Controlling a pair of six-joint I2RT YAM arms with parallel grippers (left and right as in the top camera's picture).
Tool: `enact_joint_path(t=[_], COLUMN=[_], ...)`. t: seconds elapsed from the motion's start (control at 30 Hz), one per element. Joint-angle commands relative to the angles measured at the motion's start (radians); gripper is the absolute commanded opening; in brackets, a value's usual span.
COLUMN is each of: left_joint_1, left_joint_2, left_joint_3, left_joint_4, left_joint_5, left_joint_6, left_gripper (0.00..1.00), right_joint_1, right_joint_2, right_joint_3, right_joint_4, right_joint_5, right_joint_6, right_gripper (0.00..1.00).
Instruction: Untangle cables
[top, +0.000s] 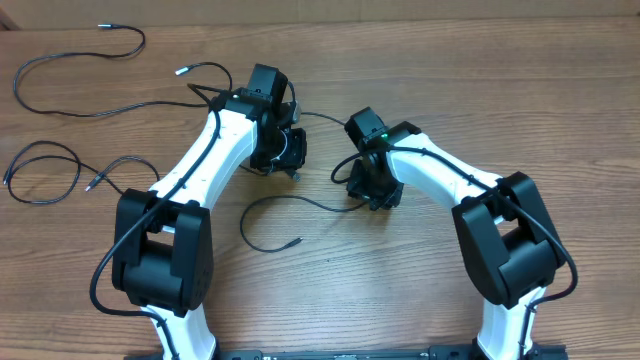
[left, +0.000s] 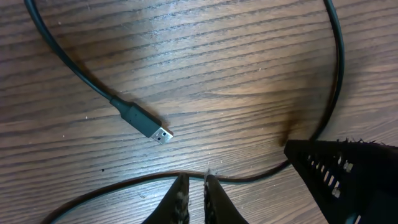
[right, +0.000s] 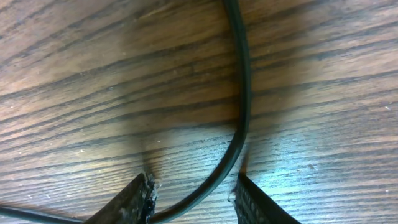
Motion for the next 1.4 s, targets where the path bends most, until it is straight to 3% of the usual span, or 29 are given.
enact_joint_path(t=[0.0, 0.43, 0.5, 0.63, 0.83, 0.93, 1.03, 1.17, 1.27, 1.37], left_joint_1=[0.000, 0.000, 0.000, 0.000, 0.000, 0.000, 0.005, 0.061, 0.127, 0.151], left_joint_2=[-0.012, -0.012, -0.012, -0.012, -0.012, -0.012, -0.013, -0.013, -0.012, -0.013], left_joint_3=[0.009, 0.009, 0.009, 0.009, 0.009, 0.009, 0.009, 0.010, 0.010, 0.009], left_joint_4=[0.000, -0.013, -0.015, -0.018, -0.022, -0.034, -0.044, -0.056, -0.063, -0.094], left_joint_5=[-0.013, -0.013, -0.013, -0.013, -0.013, 0.004, 0.154, 0.282, 0.427, 0.447], left_joint_6=[-0.006, -0.006, -0.006, -0.006, -0.006, -0.003, 0.141, 0.152, 0.201, 0.269], left_gripper=[0.10, 0.09, 0.09, 0.10, 0.10, 0.08, 0.04, 0.04, 0.07, 0.13], right_joint_1=[-0.001, -0.001, -0.001, -0.001, -0.001, -0.005, -0.034, -0.075, -0.101, -0.115], right_joint_2=[0.128, 0.134, 0.134, 0.134, 0.133, 0.133, 0.098, 0.019, -0.018, -0.023], right_joint_3=[-0.072, -0.072, -0.072, -0.072, -0.072, -0.051, -0.013, -0.010, -0.010, -0.010], right_joint_4=[-0.023, -0.104, -0.086, -0.065, -0.058, -0.023, 0.052, 0.135, 0.171, 0.228], right_joint_5=[0.079, 0.121, 0.101, 0.081, 0.062, -0.056, -0.317, -0.530, -0.676, -0.809], right_joint_6=[-0.001, 0.006, 0.006, 0.022, 0.021, -0.019, -0.136, -0.192, -0.226, -0.245], right_gripper=[0.42, 0.46, 0.39, 0.04, 0.04, 0.04, 0.04, 0.04, 0.04, 0.04])
